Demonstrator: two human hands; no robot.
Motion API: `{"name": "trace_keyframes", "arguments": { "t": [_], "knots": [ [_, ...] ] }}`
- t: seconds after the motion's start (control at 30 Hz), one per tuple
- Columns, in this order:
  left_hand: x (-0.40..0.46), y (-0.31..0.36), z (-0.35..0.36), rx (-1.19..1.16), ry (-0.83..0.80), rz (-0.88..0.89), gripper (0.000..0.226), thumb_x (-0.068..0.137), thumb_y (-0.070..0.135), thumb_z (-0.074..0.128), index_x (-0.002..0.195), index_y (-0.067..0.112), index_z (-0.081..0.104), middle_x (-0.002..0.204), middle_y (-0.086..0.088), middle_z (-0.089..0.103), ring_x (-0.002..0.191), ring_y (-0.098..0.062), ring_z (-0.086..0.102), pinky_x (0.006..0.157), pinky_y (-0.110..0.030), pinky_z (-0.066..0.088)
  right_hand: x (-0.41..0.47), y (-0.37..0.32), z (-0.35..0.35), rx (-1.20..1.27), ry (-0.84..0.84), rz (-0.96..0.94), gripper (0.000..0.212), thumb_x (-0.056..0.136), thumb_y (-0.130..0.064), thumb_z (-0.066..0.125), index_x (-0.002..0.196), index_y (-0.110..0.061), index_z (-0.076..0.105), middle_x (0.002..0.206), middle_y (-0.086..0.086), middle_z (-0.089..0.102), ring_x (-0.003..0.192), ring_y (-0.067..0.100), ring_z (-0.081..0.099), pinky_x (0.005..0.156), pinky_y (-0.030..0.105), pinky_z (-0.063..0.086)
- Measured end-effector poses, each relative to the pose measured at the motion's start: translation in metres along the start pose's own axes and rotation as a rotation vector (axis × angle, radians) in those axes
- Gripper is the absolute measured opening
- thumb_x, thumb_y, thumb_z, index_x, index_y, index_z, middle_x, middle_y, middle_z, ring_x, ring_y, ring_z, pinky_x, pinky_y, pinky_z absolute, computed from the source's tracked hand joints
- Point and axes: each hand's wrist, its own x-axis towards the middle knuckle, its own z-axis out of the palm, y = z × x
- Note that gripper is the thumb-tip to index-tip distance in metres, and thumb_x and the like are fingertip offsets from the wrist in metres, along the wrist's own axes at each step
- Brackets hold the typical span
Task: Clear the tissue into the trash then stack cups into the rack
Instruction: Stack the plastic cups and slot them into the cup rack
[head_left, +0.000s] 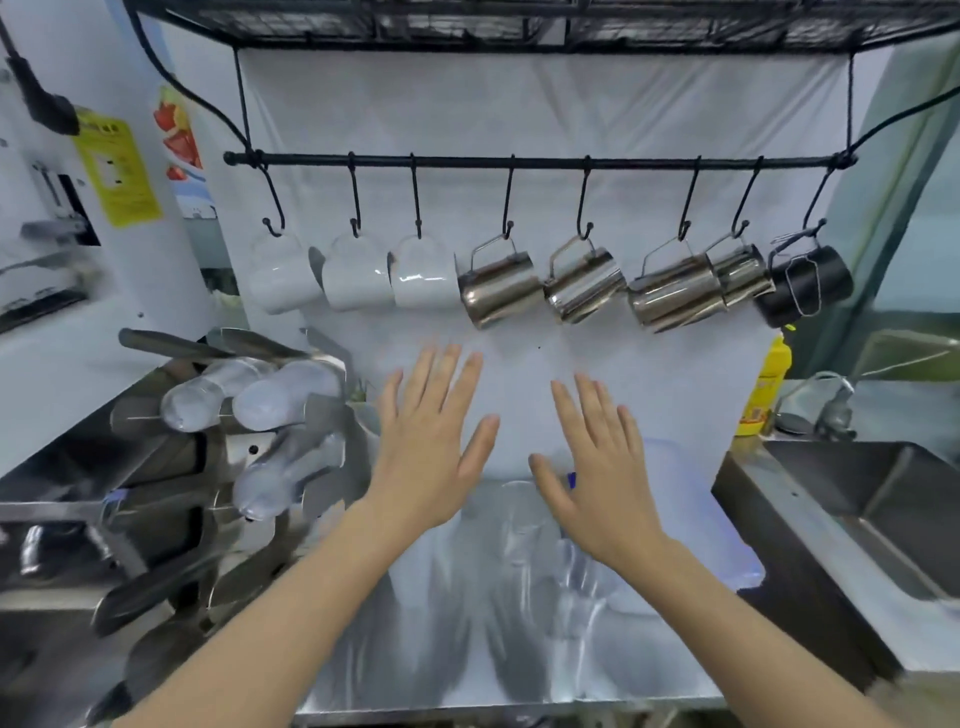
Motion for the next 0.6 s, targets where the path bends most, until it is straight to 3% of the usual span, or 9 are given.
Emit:
{"name": "trace_keyframes", "arguments": {
  "t": [0.23,0.33,0.47,0.6],
  "knots": [
    [-0.038,0.012,0.061,-0.091,-0.209,-0.088,0.069,0.096,0.057,0.022,0.157,0.024,0.023,0.167,0.001,0.021,0.155,-0.02,0.013,0.123,-0.049,0.014,-0.062,0.056,0.034,-0.008,-0.226,0.15,0.076,0.09,-0.056,0.031,0.155,-0.026,0.006,0.165,0.0,0.003,0.153,0.02,0.001,0.123,0.044,0.008],
    [-0.052,0.019,0.085,-0.122,-0.317,-0.164,0.074,0.092,0.059,0.018,0.158,0.025,0.019,0.168,0.003,0.016,0.156,-0.018,0.007,0.125,-0.044,0.008,-0.082,0.079,0.045,-0.02,-0.321,0.197,0.079,0.088,-0.061,0.025,0.155,-0.026,0.002,0.165,-0.001,-0.001,0.153,0.019,-0.002,0.123,0.041,0.002],
    [-0.067,0.022,0.108,-0.16,-0.418,-0.249,0.07,0.099,0.054,0.033,0.158,0.022,0.017,0.168,0.001,0.015,0.156,-0.019,0.009,0.124,-0.041,0.01,-0.101,0.094,0.058,-0.01,-0.433,0.238,0.085,0.084,-0.067,0.023,0.154,-0.026,-0.002,0.164,-0.002,-0.006,0.152,0.019,-0.004,0.123,0.04,-0.001],
    [-0.062,0.025,0.133,-0.213,-0.468,-0.297,0.084,0.088,0.063,0.028,0.157,0.016,0.022,0.166,-0.003,0.022,0.154,-0.021,0.017,0.125,-0.038,0.017,-0.101,0.104,0.072,0.021,-0.545,0.283,0.092,0.077,-0.069,0.023,0.154,-0.026,-0.004,0.165,-0.002,-0.007,0.152,0.016,-0.007,0.124,0.04,-0.001]
  ]
}}
